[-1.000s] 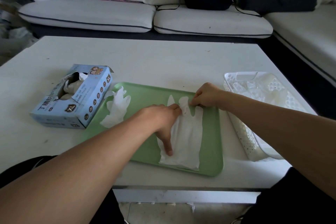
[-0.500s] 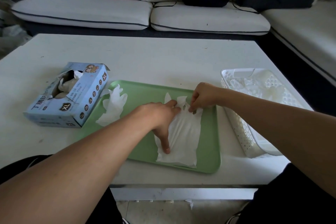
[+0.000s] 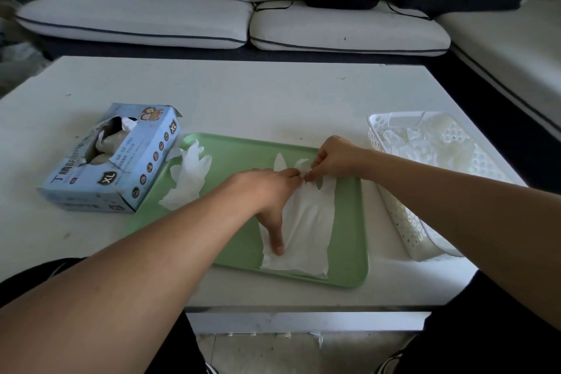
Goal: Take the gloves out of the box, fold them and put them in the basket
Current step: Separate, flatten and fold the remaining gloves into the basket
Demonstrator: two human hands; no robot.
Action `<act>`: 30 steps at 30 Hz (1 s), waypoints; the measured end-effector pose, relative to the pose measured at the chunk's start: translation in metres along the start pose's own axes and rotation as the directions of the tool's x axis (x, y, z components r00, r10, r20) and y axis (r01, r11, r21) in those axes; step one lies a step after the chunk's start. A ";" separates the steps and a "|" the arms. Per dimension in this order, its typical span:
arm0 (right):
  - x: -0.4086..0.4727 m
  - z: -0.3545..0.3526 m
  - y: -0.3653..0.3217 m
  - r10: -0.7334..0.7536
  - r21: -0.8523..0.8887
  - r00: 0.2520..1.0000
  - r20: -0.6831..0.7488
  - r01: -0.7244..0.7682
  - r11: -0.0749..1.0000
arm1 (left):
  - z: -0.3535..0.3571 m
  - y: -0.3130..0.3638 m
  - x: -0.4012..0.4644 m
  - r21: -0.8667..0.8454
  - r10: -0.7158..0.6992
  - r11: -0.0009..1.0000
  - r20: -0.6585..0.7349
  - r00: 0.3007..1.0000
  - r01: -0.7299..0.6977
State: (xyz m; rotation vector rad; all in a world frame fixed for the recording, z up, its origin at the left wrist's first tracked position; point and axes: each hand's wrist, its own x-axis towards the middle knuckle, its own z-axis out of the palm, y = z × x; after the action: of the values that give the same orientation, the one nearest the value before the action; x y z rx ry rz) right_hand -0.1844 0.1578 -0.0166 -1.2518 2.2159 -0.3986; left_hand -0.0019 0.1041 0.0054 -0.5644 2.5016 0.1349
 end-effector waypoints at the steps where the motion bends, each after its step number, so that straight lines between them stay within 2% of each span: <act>1: 0.000 0.000 0.001 -0.011 -0.006 1.000 0.002 0.011 1.000 | 0.000 0.000 0.000 0.005 -0.002 1.000 0.006 1.000 0.002; 6: 0.003 -0.005 0.006 0.014 0.077 1.000 -0.005 -0.014 0.997 | -0.003 0.003 0.000 0.014 -0.019 1.000 0.023 1.000 0.018; 9: 0.006 -0.010 0.009 0.103 0.095 0.995 -0.013 -0.102 0.990 | -0.003 0.003 -0.001 0.026 -0.027 0.999 0.026 0.999 0.026; 11: 0.007 -0.006 0.008 0.146 0.008 0.987 -0.067 -0.146 0.989 | -0.003 0.003 -0.002 0.034 -0.024 0.999 0.020 1.000 0.023; 14: 0.008 -0.003 0.004 0.119 -0.142 0.985 -0.127 -0.136 0.980 | -0.004 0.003 -0.006 0.046 -0.011 0.999 0.018 1.000 0.010; 16: 0.005 -0.011 0.003 0.118 -0.180 0.989 -0.090 -0.133 0.975 | -0.004 0.002 -0.008 0.049 0.004 0.999 0.020 1.000 -0.005; 20: -0.005 -0.024 0.006 0.071 -0.269 0.995 0.073 -0.048 0.962 | -0.005 0.002 -0.012 0.022 0.010 1.000 0.009 1.000 -0.010; 23: -0.010 -0.016 0.006 0.035 -0.358 0.996 0.087 -0.002 0.934 | -0.002 0.004 -0.015 0.024 0.026 0.999 0.011 1.000 -0.027; 28: -0.005 -0.019 0.006 0.156 -0.336 0.985 0.076 -0.122 0.934 | 0.005 0.000 -0.017 0.057 0.060 0.997 -0.002 0.998 -0.060; 30: -0.009 -0.018 0.001 0.117 -0.329 0.993 -0.007 -0.113 0.938 | 0.005 -0.001 -0.017 0.056 0.070 0.996 -0.005 0.998 -0.070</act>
State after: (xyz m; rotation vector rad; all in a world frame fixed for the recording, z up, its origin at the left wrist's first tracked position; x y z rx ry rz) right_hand -0.1926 0.1656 -0.0002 -1.2740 2.3990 0.0300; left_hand 0.0140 0.1104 0.0109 -0.4555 2.5247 0.0890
